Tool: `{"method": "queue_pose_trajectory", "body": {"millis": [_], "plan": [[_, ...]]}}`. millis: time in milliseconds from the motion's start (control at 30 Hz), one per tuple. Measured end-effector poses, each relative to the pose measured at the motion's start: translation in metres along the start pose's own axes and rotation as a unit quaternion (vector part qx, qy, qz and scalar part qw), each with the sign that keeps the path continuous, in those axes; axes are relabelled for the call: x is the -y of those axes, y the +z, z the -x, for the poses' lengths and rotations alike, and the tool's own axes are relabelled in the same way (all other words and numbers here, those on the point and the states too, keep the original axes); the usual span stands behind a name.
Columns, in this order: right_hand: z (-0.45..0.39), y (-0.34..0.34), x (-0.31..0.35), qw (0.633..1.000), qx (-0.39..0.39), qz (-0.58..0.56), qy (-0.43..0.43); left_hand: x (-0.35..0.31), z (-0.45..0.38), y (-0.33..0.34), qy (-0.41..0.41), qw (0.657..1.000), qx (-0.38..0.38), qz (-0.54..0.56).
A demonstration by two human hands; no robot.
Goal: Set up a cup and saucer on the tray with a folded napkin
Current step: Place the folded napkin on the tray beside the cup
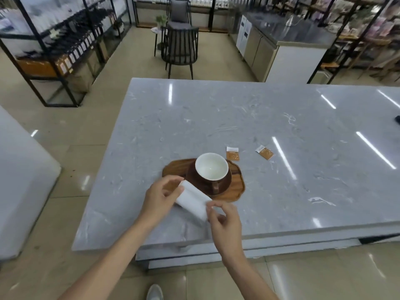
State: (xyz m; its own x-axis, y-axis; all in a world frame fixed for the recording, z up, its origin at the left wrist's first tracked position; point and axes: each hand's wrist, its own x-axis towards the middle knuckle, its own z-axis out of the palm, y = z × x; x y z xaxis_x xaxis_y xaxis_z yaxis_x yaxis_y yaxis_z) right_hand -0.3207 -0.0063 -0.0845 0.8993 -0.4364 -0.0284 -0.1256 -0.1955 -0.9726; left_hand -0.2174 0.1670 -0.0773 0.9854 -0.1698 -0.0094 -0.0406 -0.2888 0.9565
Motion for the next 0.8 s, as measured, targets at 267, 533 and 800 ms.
{"method": "queue_pose_trajectory", "body": {"millis": [267,533,800], "plan": [[-0.004,0.076,-0.001,0.992,-0.026,0.123,-0.032,0.024,-0.073,-0.034,0.080,0.984,0.086,-0.133],[-0.013,0.111,-0.007,0.972,-0.048,0.223,-0.054,0.032,-0.109,-0.041,0.129,0.956,0.182,-0.190],[-0.015,0.127,-0.017,0.946,-0.073,0.306,-0.082,0.044,-0.114,-0.037,0.231,0.916,0.137,-0.297]]}}
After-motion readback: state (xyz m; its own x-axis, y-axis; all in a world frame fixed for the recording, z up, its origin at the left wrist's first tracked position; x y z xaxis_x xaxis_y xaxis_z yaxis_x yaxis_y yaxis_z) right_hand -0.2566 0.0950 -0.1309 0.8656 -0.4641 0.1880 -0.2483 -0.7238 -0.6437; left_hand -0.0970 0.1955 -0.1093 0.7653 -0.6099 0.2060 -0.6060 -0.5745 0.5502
